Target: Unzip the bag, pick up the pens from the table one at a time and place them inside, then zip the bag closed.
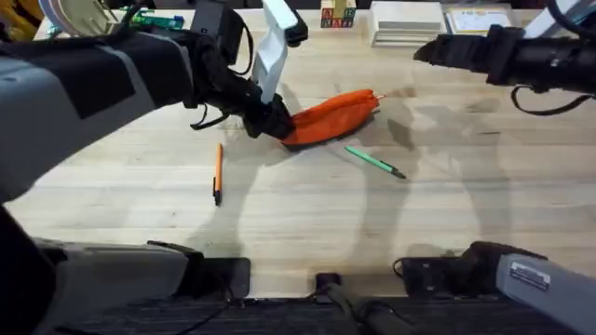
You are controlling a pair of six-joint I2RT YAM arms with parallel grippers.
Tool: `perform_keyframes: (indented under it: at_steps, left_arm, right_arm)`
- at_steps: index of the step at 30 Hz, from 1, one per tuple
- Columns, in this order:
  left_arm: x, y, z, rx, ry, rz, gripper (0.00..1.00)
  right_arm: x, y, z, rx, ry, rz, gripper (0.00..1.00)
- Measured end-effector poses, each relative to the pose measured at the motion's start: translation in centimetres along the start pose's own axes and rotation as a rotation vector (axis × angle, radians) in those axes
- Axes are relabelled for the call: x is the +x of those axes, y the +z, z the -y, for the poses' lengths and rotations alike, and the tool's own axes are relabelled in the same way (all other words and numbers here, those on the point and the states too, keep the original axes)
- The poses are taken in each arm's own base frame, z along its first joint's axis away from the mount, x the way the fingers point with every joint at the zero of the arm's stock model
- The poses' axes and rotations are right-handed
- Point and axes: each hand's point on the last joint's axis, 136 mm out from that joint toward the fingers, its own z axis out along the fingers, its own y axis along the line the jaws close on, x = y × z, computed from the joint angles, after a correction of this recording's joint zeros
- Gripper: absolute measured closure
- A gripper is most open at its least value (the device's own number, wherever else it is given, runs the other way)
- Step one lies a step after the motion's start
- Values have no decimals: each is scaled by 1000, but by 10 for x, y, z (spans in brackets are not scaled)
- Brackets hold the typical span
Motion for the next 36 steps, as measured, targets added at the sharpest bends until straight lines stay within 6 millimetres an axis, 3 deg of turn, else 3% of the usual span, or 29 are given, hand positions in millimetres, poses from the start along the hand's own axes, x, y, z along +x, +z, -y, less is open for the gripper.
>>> perform_keyframes:
  at_steps: [7,8,12,15,30,36]
  left_arm:
    - [0,0,0,0,0,0,958]
    - [0,0,0,0,0,0,959]
    - [0,0,0,0,0,0,959]
    - [0,0,0,0,0,0,958]
    - [0,0,0,-1,1,0,958]
    - [0,0,0,0,0,0,958]
  right_arm:
    - [19,18,12,-42,88,-82,6]
    - [32,31,22,-44,145,-130,6]
    - [43,44,21,-64,168,-179,6]
    - [53,69,13,-108,137,-221,6]
    - [62,90,24,-116,147,-246,5]
    - [70,107,5,-163,91,-277,5]
